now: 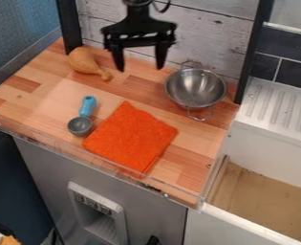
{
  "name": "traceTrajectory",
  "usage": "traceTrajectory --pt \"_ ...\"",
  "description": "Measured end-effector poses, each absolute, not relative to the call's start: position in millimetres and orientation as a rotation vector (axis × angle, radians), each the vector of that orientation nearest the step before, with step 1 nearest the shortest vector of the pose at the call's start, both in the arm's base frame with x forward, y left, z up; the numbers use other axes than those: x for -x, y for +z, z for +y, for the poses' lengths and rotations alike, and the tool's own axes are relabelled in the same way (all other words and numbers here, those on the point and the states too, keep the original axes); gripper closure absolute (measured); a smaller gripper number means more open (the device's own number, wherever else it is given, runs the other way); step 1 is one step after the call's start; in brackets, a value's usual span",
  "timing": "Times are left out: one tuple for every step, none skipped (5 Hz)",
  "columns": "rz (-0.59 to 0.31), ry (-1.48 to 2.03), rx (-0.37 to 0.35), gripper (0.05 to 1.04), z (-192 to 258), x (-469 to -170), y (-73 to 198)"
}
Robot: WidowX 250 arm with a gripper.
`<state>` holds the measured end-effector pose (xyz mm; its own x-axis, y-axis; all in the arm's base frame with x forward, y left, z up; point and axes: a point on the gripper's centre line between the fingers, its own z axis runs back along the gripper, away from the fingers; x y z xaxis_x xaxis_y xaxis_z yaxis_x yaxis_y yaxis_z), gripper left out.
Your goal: Move the spoon to the right back of the table
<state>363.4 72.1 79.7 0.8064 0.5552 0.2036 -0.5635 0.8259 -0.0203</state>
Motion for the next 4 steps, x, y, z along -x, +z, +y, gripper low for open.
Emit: traceTrajectory --pt "-0.182 0.654 -0.079 0.083 106 -347 72" --pt "-0.209 0.639 -0.131 0.083 117 -334 73" --pt "-0.195 0.626 -0.149 0.083 129 -318 61" --pt "-0.188 0.587 -0.138 0.083 131 -313 53"
